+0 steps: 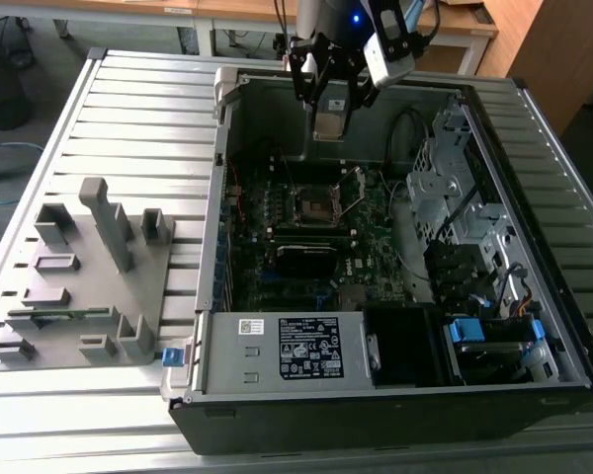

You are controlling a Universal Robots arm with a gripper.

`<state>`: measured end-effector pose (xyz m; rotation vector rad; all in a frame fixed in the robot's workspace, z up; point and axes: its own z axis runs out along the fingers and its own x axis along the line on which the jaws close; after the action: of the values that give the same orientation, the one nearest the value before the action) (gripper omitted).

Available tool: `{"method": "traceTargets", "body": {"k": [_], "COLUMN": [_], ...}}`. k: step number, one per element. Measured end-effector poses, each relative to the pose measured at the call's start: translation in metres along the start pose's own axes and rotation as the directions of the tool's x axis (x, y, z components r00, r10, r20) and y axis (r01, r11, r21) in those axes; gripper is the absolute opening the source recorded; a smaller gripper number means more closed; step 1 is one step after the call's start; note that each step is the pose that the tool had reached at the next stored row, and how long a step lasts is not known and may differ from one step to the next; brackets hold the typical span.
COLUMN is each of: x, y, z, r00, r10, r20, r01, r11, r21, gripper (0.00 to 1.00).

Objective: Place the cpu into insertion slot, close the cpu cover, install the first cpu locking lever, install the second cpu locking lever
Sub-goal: 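Place the cpu into insertion slot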

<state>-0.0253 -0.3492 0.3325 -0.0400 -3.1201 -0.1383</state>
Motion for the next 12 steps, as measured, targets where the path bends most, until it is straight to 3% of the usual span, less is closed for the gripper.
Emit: {"method": "traceTargets", "body": {"k": [5, 12], "x": [-0.0001, 0.0], "y": [-0.0003, -0.0013], "z": [0.0032, 0.0146], "r00": [1.0, 1.0], "r10": [0.0, 0.0], "r20": [0.0, 0.0037], "r01": [0.0, 0.0], "r11": [1.0, 1.0], "r21": [-0.0001, -0.0001], "gripper": [0.54, 0.54]}}
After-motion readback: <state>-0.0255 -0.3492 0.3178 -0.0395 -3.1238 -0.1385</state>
